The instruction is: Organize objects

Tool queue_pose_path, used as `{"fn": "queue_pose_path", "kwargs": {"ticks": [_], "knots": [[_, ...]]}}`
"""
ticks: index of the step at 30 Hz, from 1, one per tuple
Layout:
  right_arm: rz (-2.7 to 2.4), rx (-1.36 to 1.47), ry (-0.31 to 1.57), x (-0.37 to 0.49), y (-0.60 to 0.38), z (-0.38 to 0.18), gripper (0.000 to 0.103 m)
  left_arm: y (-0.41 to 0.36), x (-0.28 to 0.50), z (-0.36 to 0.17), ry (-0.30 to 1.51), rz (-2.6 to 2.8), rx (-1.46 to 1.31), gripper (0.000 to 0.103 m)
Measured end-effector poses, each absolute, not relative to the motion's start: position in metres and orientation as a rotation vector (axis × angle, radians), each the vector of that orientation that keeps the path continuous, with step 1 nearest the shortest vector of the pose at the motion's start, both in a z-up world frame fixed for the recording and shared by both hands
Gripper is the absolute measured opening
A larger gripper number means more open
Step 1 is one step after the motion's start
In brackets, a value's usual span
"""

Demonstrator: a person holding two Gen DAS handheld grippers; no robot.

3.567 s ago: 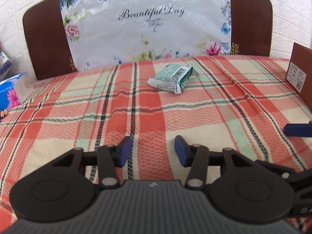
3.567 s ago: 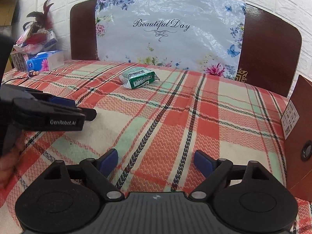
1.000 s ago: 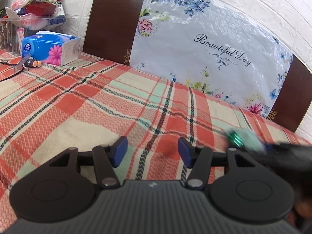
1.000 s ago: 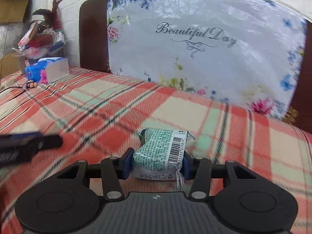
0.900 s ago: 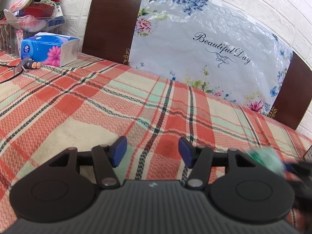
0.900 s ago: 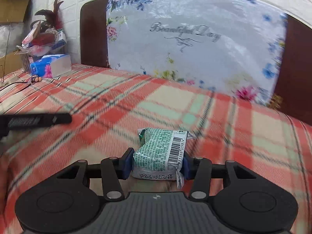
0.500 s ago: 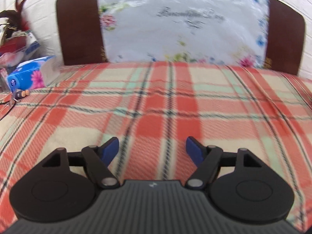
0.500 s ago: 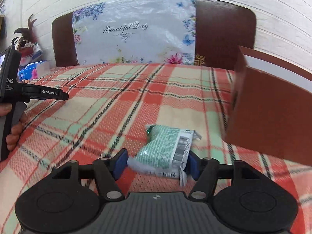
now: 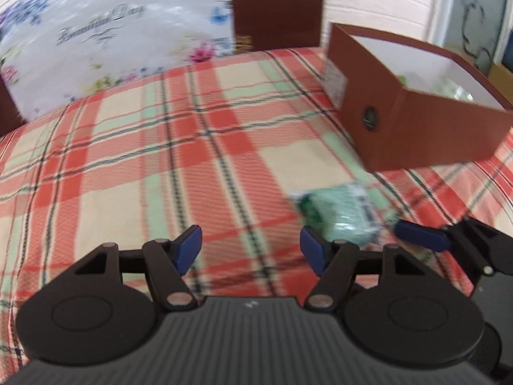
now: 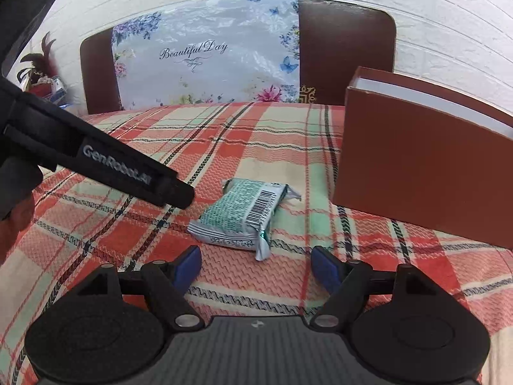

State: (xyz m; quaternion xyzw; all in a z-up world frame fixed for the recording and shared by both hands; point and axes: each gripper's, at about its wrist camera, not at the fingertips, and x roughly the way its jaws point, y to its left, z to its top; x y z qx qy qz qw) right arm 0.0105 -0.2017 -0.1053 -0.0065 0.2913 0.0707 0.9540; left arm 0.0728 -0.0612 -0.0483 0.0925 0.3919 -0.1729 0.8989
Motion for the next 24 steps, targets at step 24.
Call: {"fn": "queue_pose_path", "kwargs": {"ticks": [24], "knots": [[0.177, 0.021, 0.578, 0.008, -0.207, -0.107, 0.08, -0.087, 0.062, -0.052, 0.851, -0.36, 0.225, 0.069]]}}
